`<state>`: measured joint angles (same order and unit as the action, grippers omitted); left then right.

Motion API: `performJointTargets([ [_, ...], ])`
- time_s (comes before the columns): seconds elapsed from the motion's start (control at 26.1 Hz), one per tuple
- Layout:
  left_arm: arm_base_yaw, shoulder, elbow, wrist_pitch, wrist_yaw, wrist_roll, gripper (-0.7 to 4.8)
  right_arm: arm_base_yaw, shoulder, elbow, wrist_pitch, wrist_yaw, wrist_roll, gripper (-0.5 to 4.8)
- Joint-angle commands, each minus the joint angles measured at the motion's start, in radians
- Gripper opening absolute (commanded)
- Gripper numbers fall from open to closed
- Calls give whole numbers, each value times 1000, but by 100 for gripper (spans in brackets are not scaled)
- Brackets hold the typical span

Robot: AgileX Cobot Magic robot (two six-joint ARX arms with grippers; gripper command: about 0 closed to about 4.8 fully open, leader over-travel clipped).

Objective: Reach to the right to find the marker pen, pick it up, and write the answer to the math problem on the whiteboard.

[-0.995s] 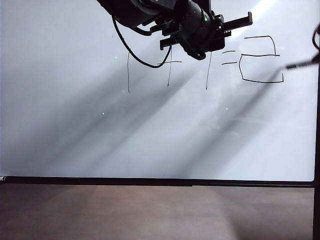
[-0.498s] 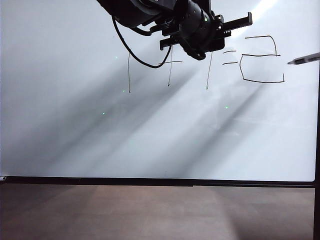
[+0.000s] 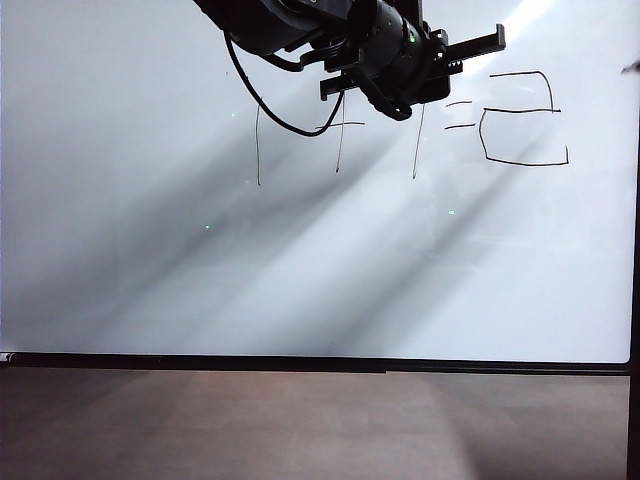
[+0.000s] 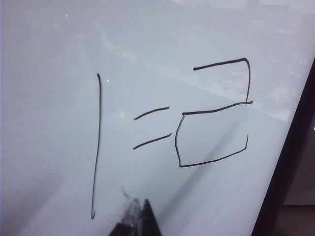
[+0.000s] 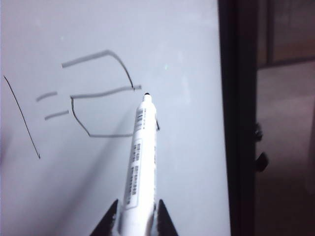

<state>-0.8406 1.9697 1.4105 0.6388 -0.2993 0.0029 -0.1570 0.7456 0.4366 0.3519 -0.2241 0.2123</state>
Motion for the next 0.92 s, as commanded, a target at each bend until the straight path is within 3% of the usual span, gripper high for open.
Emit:
performJointTargets([
  [0.04,0,-5,4,11,1,0,-5,-2,-74,4,-73,13,-7,-7],
  [0.42,0,-5,4,12,1,0,-5,-2,-441,-9,-603,8,-56,-7],
  [0.65,0,-5,4,11,1,0,-5,-1,-721,-84,-640,-21,-65,-7],
  [0.92,1,-4,8,1,6,0,-4,4,-729,-136,-607,-93,-25,-6],
])
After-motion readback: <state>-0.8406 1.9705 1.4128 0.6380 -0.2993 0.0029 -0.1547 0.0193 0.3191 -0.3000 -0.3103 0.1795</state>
